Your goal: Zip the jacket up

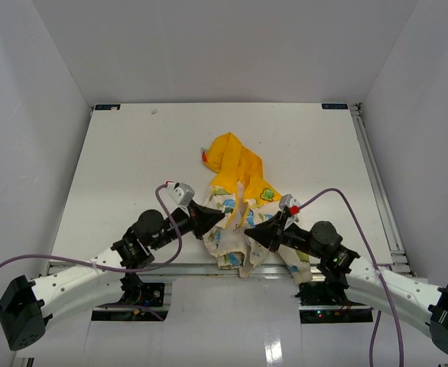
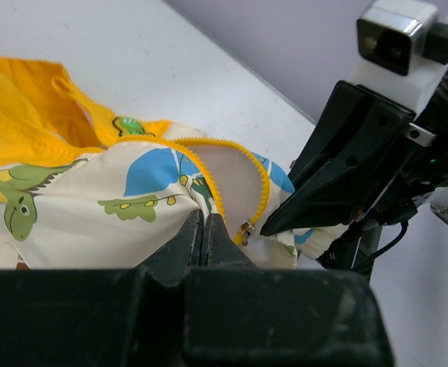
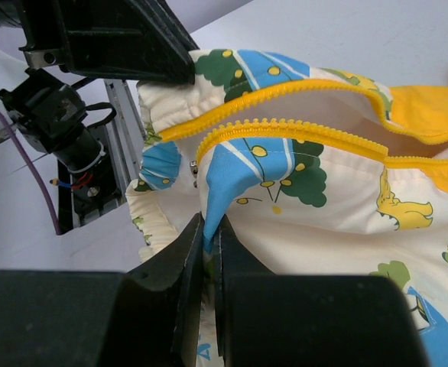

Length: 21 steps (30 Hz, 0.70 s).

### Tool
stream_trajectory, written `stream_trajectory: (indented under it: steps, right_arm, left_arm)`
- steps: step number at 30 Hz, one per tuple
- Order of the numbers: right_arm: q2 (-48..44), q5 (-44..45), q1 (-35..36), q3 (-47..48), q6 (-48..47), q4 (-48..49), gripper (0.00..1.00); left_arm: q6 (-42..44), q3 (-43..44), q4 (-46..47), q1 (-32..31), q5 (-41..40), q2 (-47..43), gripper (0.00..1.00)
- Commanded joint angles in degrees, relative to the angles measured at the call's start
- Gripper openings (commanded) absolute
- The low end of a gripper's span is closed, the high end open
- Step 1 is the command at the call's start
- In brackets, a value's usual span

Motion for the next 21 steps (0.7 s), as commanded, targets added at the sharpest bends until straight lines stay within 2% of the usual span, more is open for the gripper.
stream_trajectory:
  steps: [1, 6, 12, 16, 18, 21]
  right_arm:
    - [1.15, -5.59, -0.05, 1.97, 0.89, 7.71, 0.08]
    - [2.9, -8.96, -0.06, 2.05, 2.93, 11.45, 0.08]
    - [3.67, -10.4, -0.04, 2.88, 3.9, 13.05, 0.08]
    - [4.1, -11.73, -0.03, 3.15, 4.75, 14.49, 0.08]
    - [4.53, -12.63, -0.11, 3.19, 5.33, 15.95, 0.08]
    - [4.42, -12.61, -0.11, 3.32, 5.49, 15.88, 0.08]
  left_arm:
    - [2.47, -5.42, 17.36, 0.13, 1.32, -5.03, 0.0]
    - [3.95, -10.75, 29.39, 0.13, 2.84, -5.81, 0.0]
    - [4.65, -13.75, 41.45, 0.13, 6.38, -2.44, 0.0]
    - [4.6, -14.95, 45.72, 0.11, 7.23, -0.75, 0.0]
    - [4.45, -16.5, 50.74, 0.13, 7.38, 0.1, 0.0]
    - [4.45, -16.56, 49.46, 0.13, 7.21, 0.65, 0.0]
